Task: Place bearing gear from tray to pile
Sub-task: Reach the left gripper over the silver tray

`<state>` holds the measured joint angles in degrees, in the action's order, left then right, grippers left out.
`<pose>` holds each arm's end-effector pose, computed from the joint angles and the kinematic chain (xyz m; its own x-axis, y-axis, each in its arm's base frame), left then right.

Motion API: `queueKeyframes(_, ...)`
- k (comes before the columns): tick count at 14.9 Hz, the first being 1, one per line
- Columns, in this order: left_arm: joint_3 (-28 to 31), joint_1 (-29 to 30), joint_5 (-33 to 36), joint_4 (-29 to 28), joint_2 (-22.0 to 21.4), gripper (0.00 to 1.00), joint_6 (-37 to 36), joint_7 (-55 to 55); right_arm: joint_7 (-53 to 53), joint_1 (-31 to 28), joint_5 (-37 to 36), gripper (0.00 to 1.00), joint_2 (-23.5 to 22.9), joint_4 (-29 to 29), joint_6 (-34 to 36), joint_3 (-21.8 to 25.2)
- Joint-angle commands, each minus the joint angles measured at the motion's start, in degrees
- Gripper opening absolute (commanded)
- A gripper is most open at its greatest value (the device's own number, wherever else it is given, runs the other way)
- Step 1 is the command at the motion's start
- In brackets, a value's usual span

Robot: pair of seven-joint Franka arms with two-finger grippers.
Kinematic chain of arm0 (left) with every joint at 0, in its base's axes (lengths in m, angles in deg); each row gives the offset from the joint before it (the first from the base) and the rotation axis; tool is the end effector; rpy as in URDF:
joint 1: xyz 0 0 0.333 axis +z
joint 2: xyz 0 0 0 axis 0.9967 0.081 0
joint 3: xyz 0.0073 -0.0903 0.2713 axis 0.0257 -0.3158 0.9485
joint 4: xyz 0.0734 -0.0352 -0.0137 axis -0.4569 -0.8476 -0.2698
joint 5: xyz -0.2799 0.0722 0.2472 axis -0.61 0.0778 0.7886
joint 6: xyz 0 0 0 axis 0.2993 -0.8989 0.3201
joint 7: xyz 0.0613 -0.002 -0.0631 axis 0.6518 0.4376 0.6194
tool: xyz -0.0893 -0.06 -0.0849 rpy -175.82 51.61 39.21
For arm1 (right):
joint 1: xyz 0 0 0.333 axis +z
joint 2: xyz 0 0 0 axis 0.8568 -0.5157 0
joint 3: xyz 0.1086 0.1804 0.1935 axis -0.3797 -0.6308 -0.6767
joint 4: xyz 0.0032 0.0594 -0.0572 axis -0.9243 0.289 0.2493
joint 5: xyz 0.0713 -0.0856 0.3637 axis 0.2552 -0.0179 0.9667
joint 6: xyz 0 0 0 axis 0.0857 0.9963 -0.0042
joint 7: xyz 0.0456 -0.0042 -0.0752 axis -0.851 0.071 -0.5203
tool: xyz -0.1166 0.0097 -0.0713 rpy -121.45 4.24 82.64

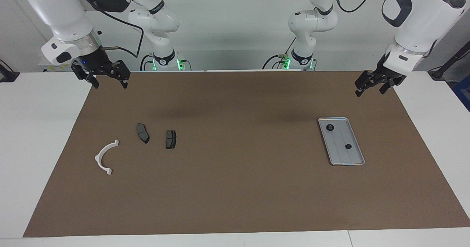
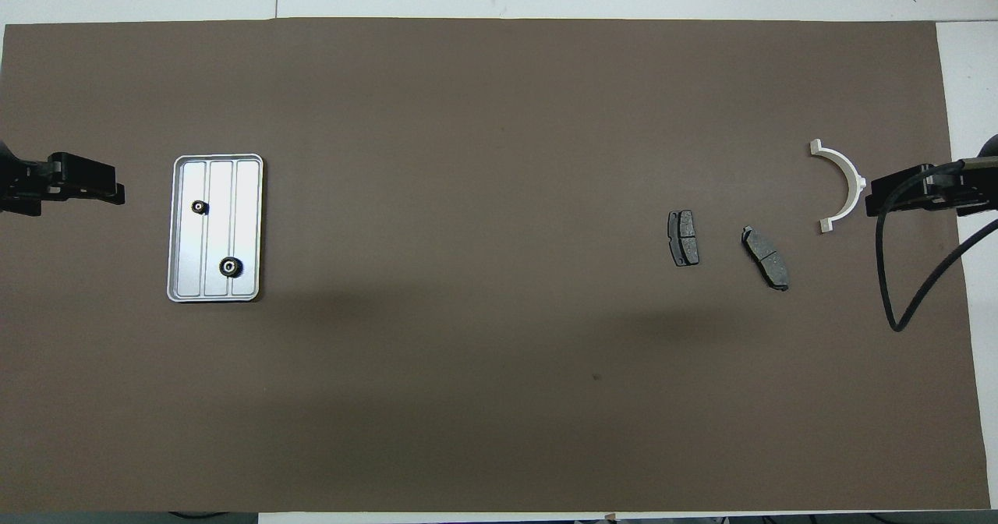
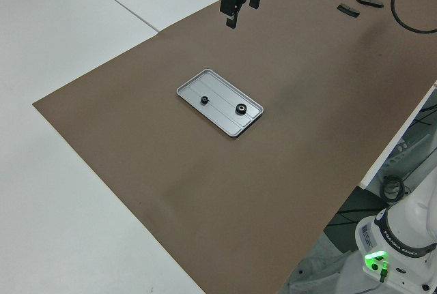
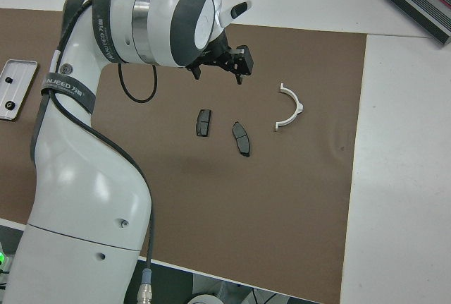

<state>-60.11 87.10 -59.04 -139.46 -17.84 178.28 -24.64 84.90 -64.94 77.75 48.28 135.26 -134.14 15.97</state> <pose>0.5516 -0.0033 0.5305 0.9987 0.0508 0.0040 0.0507 -0.9983 0.0292 0.5356 -0.0207 0.5492 0.9990 -0.0306 -0.0313 -0.0304 -0.9995 0.0053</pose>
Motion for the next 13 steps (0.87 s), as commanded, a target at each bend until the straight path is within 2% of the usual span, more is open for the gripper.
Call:
queueKeyframes(1, 0.5, -0.7, 0.2, 0.2, 0.1, 1.0, 0.7, -0.5, 0.6, -1.0, 1.2, 1.0, 1.2, 1.4, -0.6, -0.5)
queueKeyframes(13, 0.7, -0.2, 0.3, 0.1, -0.2, 1.0, 0.9, -0.4, 0.3, -1.1, 1.2, 1.0, 1.2, 1.6, -0.7, -0.4)
